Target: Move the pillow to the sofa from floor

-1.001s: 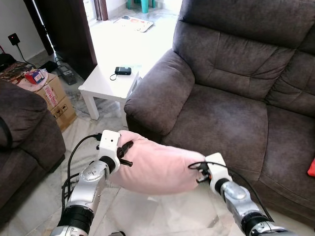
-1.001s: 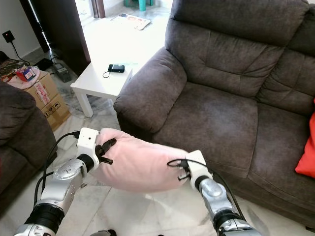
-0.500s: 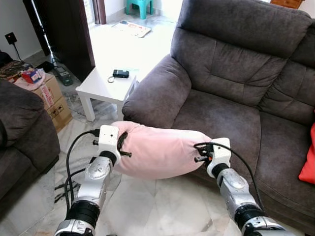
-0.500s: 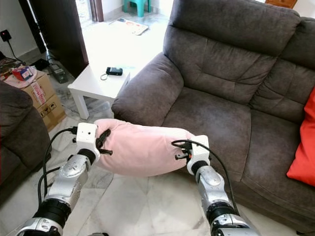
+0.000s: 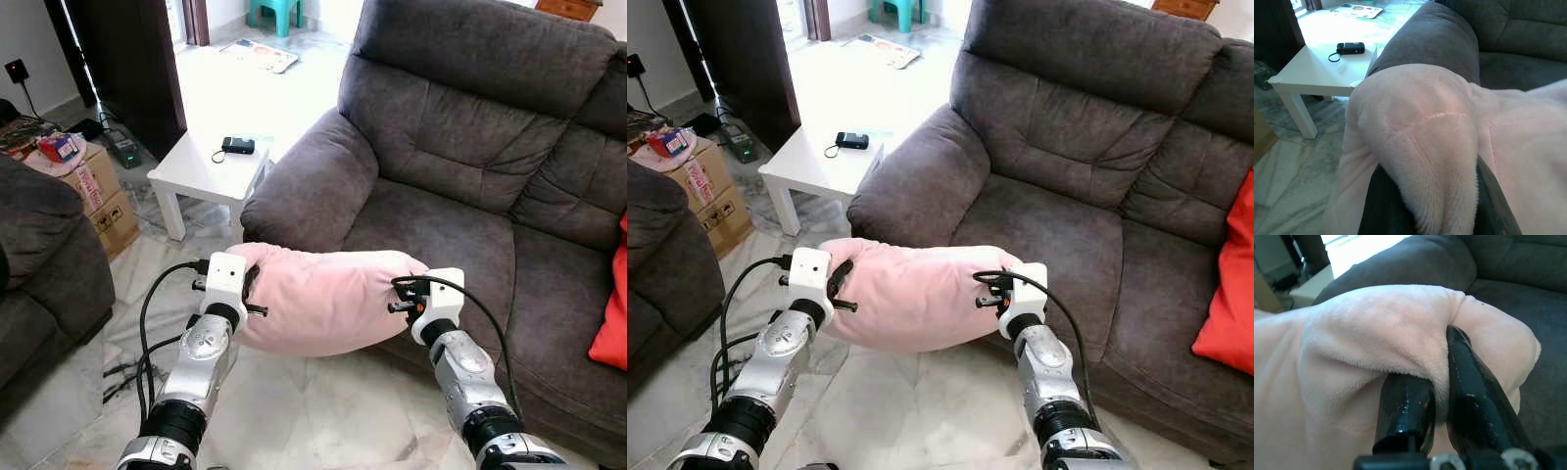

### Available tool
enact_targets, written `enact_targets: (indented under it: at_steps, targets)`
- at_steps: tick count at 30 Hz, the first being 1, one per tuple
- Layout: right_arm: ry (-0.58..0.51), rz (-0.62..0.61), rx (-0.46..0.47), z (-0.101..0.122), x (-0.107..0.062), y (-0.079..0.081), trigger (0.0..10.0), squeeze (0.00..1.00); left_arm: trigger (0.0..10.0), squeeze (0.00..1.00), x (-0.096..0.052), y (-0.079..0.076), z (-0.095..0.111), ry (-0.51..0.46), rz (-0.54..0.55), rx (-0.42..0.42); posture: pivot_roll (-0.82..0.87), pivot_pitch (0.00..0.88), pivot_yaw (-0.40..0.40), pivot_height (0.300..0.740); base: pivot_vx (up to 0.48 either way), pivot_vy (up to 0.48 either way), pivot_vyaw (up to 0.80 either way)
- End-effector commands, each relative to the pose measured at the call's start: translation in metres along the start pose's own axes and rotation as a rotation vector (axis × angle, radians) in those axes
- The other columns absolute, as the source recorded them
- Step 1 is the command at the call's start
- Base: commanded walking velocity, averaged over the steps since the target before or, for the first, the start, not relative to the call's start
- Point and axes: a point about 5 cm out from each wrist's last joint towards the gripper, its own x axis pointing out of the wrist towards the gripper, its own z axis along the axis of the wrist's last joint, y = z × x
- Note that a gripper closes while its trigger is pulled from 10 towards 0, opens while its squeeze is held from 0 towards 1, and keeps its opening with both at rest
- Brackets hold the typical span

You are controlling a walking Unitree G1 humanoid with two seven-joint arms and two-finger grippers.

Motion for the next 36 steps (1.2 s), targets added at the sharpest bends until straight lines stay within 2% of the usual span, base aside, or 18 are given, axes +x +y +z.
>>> enact_targets:
  at_steps: [1,8,12,17,21,25,36]
  targets:
    - [-0.102,-0.009,0.001,0.016,0.003,0.002,10.0,0.00,10.0,0.00,0.002,-0.015,0.008,-0.047,-0.064,0.022,0.09,0.095,-0.118,0.740,0.000,0.000,0.00]
    - [-0.135,-0.061,0.028,0.016,-0.002,0.002,10.0,0.00,10.0,0.00,0.000,-0.005,0.004,-0.036,-0.059,0.043,0.06,0.100,-0.068,0.740,0.000,0.000,0.00]
    - [-0.149,-0.040,0.000,0.018,-0.005,0.007,10.0,0.00,10.0,0.00,-0.001,-0.002,0.009,-0.056,-0.072,0.049,0.06,0.107,-0.051,0.740,0.000,0.000,0.00]
    - [-0.158,0.033,-0.034,0.020,-0.007,0.020,10.0,0.00,10.0,0.00,-0.001,-0.012,0.018,-0.097,-0.139,0.066,0.06,0.112,-0.038,0.740,0.000,0.000,0.00]
    - [-0.180,0.061,-0.035,0.024,-0.008,0.030,10.0,0.00,10.0,0.00,0.000,-0.023,0.015,-0.092,-0.176,0.063,0.05,0.108,-0.032,0.740,0.000,0.000,0.00]
    - [-0.195,0.051,-0.003,0.027,-0.008,0.032,10.0,0.00,10.0,0.00,-0.001,-0.024,0.014,-0.086,-0.182,0.043,0.05,0.103,-0.029,0.740,0.000,0.000,0.00]
    - [-0.196,0.057,0.014,0.030,-0.011,0.039,10.0,0.00,10.0,0.00,-0.004,-0.025,0.012,-0.088,-0.173,-0.005,0.04,0.080,-0.029,0.740,0.000,0.000,0.00]
